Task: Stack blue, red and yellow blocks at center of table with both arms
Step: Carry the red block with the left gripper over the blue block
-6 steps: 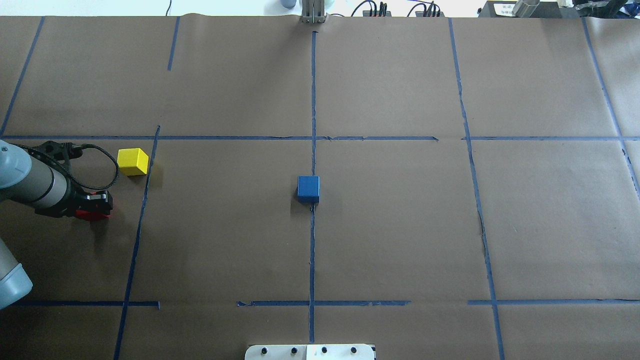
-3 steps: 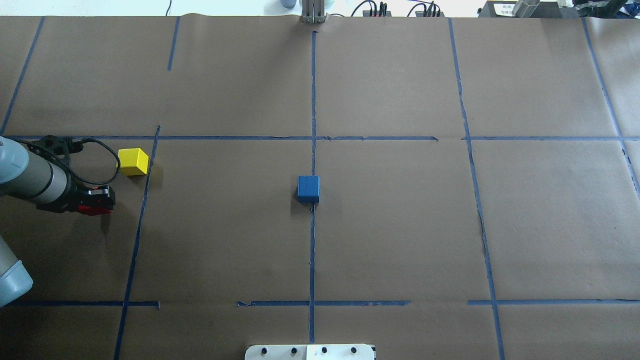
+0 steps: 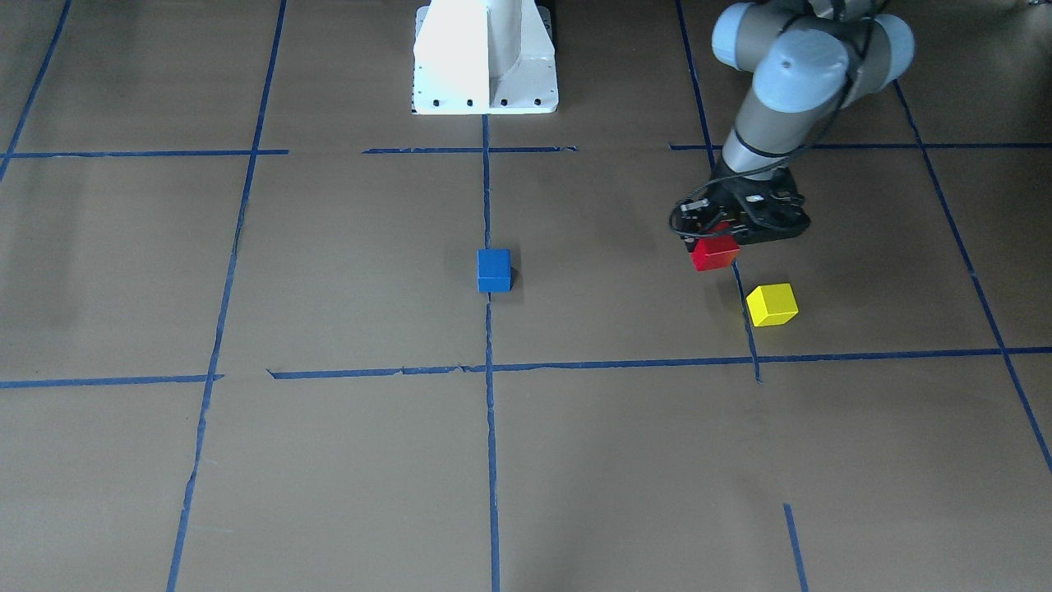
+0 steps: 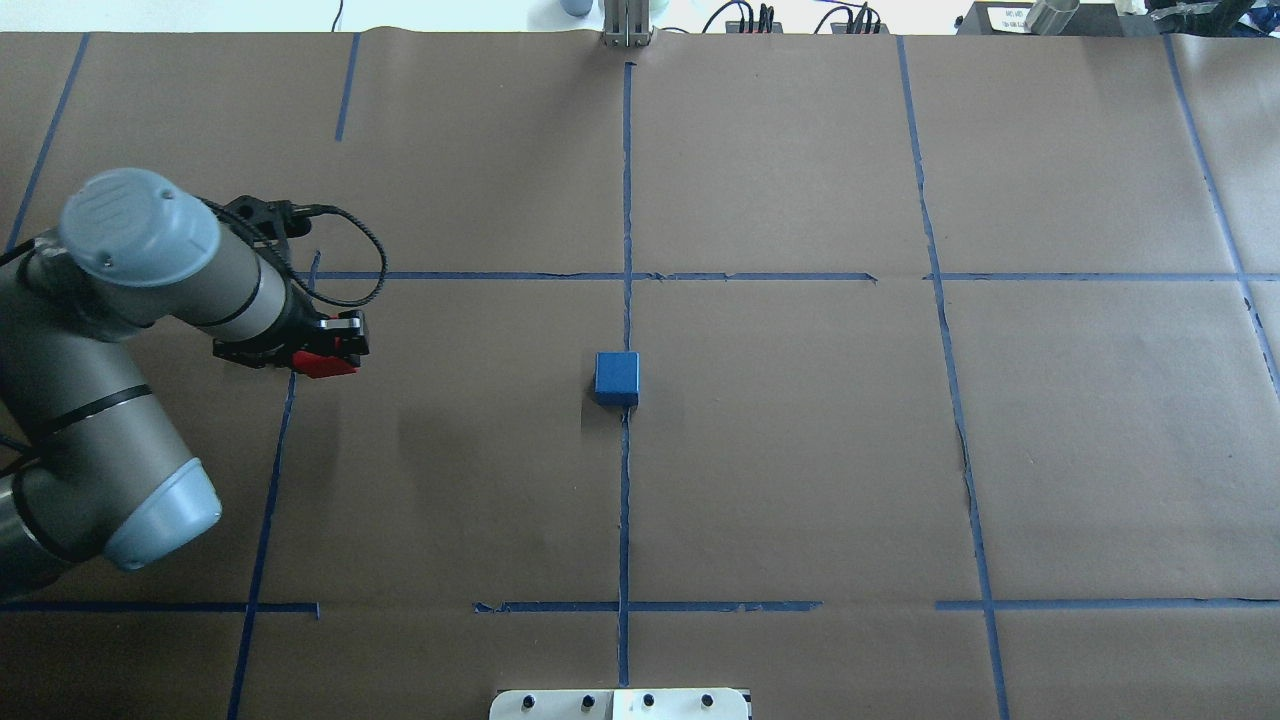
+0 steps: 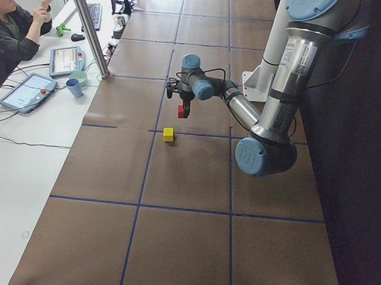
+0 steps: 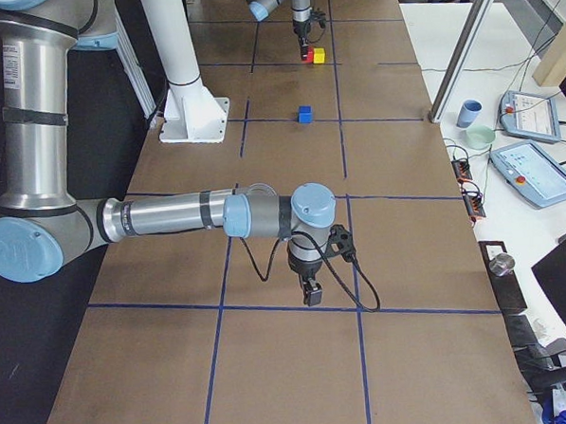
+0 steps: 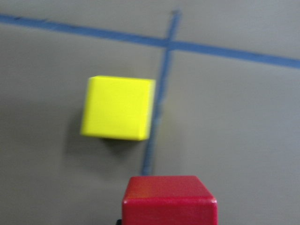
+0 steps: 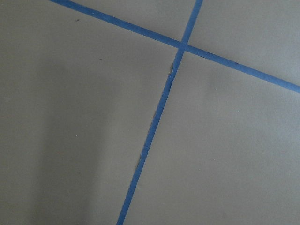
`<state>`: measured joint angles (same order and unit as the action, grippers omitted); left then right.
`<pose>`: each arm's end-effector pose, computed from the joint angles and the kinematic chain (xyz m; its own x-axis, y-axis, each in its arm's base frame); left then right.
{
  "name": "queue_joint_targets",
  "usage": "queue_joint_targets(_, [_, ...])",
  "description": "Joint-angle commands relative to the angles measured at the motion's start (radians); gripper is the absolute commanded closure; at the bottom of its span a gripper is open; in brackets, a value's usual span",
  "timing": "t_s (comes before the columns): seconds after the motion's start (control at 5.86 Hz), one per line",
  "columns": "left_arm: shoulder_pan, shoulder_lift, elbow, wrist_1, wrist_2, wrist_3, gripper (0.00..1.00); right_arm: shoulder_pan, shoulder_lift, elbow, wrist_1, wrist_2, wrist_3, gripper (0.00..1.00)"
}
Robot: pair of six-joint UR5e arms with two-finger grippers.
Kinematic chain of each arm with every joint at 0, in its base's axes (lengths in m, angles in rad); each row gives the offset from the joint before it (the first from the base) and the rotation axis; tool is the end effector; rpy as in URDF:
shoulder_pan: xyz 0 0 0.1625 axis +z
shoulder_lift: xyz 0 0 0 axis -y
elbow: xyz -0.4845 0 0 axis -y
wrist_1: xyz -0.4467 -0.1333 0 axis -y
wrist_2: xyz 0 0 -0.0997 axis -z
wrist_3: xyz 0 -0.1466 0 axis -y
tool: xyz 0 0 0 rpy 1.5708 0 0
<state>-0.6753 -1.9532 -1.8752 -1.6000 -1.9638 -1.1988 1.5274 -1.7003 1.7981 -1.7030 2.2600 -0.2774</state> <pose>0.4906 -0.4918 0.3655 0.6872 -0.1202 -0.7165 0.1412 0.9895 -0.0306 0.0193 -0.4790 0.7158 0.7306 -0.2846 0.6207 0.2531 0.9571 0.1410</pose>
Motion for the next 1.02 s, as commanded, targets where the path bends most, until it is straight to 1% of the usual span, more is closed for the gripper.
queue_joint_targets(0.0, [0.057, -0.264, 0.098, 0.078, 0.002, -0.001, 0.98, 0.002, -0.012, -0.008, 0.002, 0.003, 0.079, 0.0])
queue_joint_targets(0.17, [0.075, -0.361, 0.188, 0.077, 0.003, -0.001, 0.98, 0.0, -0.012, -0.01, 0.002, 0.006, 0.125, 0.0])
queue_joint_targets(0.34, [0.095, -0.4, 0.229, 0.066, 0.02, 0.001, 0.98, 0.0, -0.01, -0.01, 0.002, 0.006, 0.126, 0.0])
queue_joint_targets(0.51, [0.147, -0.433, 0.266, 0.065, 0.078, 0.001, 0.98, 0.0, -0.01, -0.01, 0.002, 0.012, 0.126, 0.0])
queue_joint_targets(0.68, [0.181, -0.464, 0.302, 0.064, 0.106, 0.002, 0.98, 0.0, -0.01, -0.01, 0.002, 0.012, 0.126, 0.0])
queue_joint_targets(0.85, [0.186, -0.505, 0.362, 0.061, 0.108, 0.004, 0.97, 0.0, -0.012, -0.01, 0.002, 0.012, 0.126, 0.0])
